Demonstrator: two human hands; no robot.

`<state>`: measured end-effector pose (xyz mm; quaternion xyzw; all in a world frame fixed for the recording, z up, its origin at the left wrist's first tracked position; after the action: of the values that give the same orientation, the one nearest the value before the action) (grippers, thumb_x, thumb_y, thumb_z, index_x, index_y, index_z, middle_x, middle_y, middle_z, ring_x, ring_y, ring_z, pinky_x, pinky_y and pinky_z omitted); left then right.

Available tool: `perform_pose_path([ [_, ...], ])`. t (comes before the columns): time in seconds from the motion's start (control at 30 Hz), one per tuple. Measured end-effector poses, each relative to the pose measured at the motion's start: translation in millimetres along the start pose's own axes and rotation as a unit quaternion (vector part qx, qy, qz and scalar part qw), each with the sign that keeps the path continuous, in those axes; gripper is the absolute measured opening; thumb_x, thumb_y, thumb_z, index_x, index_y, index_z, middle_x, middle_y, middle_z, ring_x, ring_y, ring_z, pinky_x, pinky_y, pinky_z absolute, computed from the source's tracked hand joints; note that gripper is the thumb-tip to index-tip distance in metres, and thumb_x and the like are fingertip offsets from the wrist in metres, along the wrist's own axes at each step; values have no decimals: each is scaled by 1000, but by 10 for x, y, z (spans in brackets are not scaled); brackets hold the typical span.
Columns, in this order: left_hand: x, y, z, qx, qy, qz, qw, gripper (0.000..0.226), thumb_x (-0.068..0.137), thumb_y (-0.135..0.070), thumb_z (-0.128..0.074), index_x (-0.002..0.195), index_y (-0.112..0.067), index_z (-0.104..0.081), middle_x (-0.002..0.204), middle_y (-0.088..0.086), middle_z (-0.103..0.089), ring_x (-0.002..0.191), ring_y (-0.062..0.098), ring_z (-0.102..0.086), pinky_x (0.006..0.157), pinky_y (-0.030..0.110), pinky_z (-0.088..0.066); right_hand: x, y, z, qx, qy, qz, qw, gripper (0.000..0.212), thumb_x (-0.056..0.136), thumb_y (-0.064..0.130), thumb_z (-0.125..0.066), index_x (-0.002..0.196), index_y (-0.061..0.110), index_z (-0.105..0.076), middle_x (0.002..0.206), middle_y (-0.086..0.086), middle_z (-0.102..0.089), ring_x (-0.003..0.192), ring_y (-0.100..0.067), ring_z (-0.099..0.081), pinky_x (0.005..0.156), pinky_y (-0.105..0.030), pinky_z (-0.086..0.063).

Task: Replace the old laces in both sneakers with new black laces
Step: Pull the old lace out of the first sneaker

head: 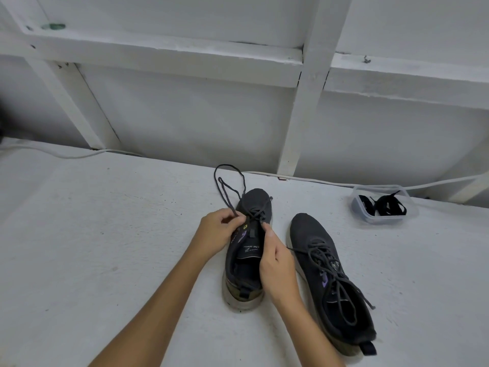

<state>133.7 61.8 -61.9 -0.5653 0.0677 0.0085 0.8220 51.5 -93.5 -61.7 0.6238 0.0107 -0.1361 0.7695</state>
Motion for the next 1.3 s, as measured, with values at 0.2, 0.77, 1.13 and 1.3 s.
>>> perform_pose_path([
  [0.2, -58, 107, 20, -154, -105, 47, 981, 13, 104, -31, -47, 105, -18, -52, 95, 3, -74, 89, 10, -73, 81, 25, -57, -6, 5, 13, 3, 0, -2, 1000, 45, 110, 37, -32, 149, 27, -50, 149, 18, -51, 138, 9, -40, 118, -19, -30],
  [0.77, 14, 120, 39, -90, -72, 44, 992, 16, 104, -25, -48, 101, -16, -61, 96, 1, -74, 90, 10, -72, 83, 25, -58, 7, -10, 12, -4, -1, -2, 1000, 45, 110, 37, -30, 149, 28, -50, 148, 18, -51, 138, 7, -41, 113, -14, -29],
  [1.13, 15, 121, 33, -110, -75, 59, 989, 15, 105, -23, -46, 100, -14, -57, 96, 4, -73, 90, 13, -72, 80, 24, -58, -3, -3, 19, 0, -3, 0, 1000, 44, 110, 37, -31, 148, 29, -51, 148, 18, -52, 138, 7, -41, 116, -17, -30],
  [1.3, -12, 158, -26, -93, -37, 59, 993, 14, 101, -32, -54, 104, -19, -60, 100, -2, -72, 95, 10, -70, 85, 25, -56, -7, 8, 17, -4, -2, -2, 1000, 44, 110, 37, -31, 148, 29, -50, 148, 18, -52, 138, 7, -41, 117, -18, -30],
])
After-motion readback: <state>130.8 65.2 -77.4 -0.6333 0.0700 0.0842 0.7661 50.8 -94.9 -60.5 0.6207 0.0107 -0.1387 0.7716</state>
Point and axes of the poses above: each hand's wrist, its own x-axis towards the middle knuckle, its own z-axis out of the back of the hand, y = z × x, the point moved 8 cm from there along x, towards the middle knuckle
